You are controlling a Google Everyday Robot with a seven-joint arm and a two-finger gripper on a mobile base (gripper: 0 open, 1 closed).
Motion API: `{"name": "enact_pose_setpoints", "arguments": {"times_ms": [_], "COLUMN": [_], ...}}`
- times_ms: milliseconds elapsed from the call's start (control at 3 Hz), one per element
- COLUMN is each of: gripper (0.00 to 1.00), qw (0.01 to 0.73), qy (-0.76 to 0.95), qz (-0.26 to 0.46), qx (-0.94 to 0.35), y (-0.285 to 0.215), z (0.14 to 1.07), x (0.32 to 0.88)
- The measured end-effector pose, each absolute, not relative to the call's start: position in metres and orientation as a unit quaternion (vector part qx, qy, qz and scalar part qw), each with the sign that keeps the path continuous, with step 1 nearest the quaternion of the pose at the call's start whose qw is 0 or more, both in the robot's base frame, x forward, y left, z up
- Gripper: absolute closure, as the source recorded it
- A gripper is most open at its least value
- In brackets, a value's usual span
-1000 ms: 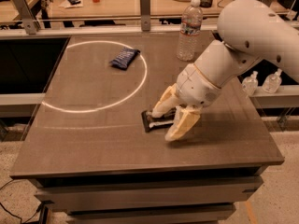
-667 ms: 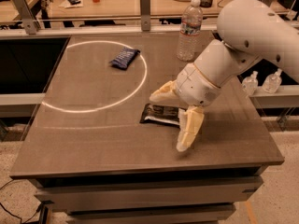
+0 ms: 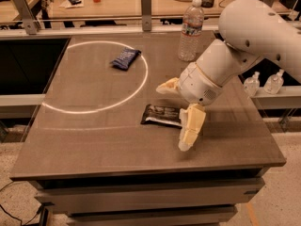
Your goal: Move rxbar chocolate near rxbar blueberry
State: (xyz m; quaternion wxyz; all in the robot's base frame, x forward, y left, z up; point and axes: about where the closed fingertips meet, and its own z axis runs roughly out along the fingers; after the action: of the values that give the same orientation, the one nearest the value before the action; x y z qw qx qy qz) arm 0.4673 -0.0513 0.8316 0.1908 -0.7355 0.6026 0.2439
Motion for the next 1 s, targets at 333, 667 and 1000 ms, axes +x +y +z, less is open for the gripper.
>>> {"name": "enact_pose_setpoints", "arguments": {"times_ms": [333, 667, 1000], "gripper": [0.00, 0.17, 0.41], "qw": [0.184, 0.189, 0.218], "qy": [0.676, 0.719, 0.732], "qz": [0.255, 0.251, 0.236], "qx": [-0.667, -0.620, -0.600], "y": [-0.065, -0.073, -0.076], "z": [0.830, 0.834, 0.838], "x": [0.484, 0.494, 0.494]}}
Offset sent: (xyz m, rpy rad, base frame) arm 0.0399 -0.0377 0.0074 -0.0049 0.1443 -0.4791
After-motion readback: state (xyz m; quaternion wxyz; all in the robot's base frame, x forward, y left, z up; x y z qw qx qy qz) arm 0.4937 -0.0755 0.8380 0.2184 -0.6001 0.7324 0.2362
